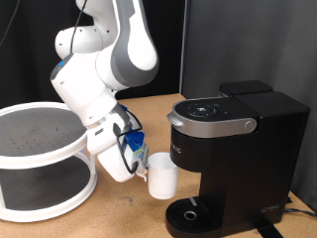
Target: Make a cup of coffee with the keurig machine
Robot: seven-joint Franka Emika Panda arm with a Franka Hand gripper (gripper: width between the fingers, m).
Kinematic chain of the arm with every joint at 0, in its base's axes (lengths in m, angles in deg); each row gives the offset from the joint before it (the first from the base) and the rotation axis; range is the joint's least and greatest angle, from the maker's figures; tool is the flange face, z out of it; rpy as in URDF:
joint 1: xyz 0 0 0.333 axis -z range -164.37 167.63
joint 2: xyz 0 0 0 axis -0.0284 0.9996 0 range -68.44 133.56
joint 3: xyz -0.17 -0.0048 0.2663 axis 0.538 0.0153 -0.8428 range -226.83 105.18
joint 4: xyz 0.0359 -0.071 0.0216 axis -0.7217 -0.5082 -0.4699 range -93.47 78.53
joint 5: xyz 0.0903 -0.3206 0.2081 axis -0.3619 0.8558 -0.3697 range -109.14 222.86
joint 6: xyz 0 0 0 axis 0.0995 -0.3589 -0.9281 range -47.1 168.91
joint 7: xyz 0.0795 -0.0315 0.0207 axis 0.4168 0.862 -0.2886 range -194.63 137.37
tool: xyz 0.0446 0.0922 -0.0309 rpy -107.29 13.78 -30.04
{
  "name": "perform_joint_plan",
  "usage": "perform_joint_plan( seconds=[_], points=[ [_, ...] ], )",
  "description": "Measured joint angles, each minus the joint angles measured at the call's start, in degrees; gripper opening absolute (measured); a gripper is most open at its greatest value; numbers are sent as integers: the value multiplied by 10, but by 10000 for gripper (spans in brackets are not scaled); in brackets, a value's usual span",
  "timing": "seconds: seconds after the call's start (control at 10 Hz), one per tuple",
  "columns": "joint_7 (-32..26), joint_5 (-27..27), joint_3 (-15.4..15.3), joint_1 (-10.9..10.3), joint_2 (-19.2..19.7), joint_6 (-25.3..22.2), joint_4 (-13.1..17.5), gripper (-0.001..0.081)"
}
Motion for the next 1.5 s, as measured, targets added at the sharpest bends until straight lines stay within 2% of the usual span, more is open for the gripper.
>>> perform_joint_plan(
  seconds=[0.5, 1.5],
  points=[
    [-15, -40, -29, -2, 23, 17, 13, 69],
    [-55, -99, -63, -2, 100, 31, 71, 69]
  ],
)
